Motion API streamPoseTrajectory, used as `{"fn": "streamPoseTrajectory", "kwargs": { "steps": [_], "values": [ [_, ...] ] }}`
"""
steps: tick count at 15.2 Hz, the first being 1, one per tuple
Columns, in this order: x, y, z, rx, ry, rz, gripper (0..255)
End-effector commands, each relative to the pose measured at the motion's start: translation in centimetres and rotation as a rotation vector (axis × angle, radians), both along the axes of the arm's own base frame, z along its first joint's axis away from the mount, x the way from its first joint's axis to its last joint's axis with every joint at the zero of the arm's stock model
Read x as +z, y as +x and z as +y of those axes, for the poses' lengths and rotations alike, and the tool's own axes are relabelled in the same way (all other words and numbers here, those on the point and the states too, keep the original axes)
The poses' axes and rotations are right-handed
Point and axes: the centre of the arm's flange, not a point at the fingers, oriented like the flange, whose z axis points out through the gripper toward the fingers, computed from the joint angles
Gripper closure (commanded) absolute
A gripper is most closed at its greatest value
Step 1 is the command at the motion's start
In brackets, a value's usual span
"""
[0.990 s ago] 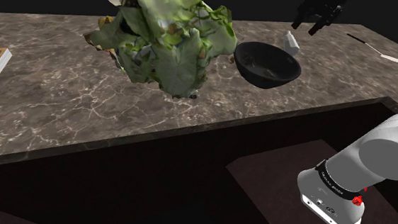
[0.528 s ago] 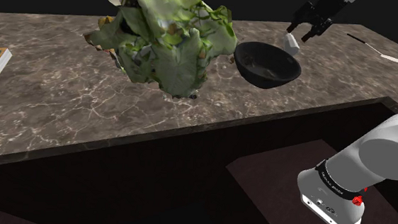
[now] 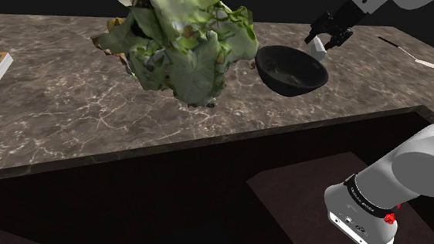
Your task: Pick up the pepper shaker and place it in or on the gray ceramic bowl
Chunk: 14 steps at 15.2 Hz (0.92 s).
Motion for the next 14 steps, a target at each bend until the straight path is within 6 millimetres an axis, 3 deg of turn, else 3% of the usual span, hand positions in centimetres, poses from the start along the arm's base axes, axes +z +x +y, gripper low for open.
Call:
{"fn": "streamPoseTrajectory", "kwargs": {
  "steps": [1,5,6,14],
  "values": [
    [-0.08,0.04,0.03,0.0,0.0,0.0,0],
    [-0.08,0.03,0.03,0.0,0.0,0.0,0],
    [-0.08,0.03,0.03,0.0,0.0,0.0,255],
    [-0.08,0.03,0.03,0.0,0.0,0.0,255]
  ]
}}
